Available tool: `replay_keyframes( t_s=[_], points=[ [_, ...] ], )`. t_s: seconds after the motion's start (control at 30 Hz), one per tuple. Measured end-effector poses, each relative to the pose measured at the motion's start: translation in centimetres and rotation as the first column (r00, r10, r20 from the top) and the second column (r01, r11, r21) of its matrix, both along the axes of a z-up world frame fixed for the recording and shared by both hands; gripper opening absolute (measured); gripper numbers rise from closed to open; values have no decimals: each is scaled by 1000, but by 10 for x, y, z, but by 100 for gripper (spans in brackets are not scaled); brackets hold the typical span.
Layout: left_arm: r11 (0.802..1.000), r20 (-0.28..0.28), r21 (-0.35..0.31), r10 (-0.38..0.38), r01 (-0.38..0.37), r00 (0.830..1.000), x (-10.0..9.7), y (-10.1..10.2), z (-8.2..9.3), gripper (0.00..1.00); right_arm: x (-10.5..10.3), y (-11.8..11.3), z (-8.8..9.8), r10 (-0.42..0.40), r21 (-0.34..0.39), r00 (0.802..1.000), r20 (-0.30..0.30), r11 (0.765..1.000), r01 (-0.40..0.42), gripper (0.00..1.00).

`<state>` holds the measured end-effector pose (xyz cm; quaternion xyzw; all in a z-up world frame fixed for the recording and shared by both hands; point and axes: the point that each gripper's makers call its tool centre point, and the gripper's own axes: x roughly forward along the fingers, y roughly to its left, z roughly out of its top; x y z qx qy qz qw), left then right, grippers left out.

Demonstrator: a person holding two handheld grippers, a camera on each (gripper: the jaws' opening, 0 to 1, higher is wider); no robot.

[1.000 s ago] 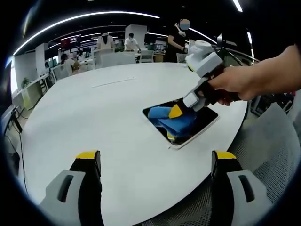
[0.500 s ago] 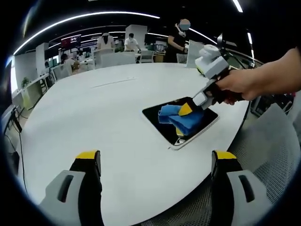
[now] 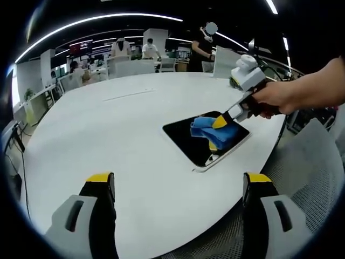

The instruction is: Wipe the mirror surface with the cleaning cloth until all visible marks leave the cleaned area.

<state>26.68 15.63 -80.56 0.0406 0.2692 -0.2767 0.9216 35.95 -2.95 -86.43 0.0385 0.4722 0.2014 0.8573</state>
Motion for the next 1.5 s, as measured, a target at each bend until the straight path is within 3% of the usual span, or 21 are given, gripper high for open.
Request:
replay_keyframes(
  t_s=[0.93, 1.33, 1.43, 1.5],
  points=[
    [999, 22, -8, -42, 42, 999, -1, -7, 3, 99, 5, -83, 0, -133, -35, 991, 6, 990, 133, 0],
    [1000, 9, -11, -27, 28, 1000, -2, -4, 0, 99, -1, -99, 0, -162, -42, 987, 3, 986, 162, 0],
    [999, 7, -8, -32, 32, 999, -1, -5, 0, 99, -2, -104, -1, -205, -25, 978, -38, 979, 204, 0],
    [999, 12, -6, -40, 40, 999, -1, -6, 0, 99, -2, -104, -1, -201, -28, 979, -33, 979, 200, 0]
  ],
)
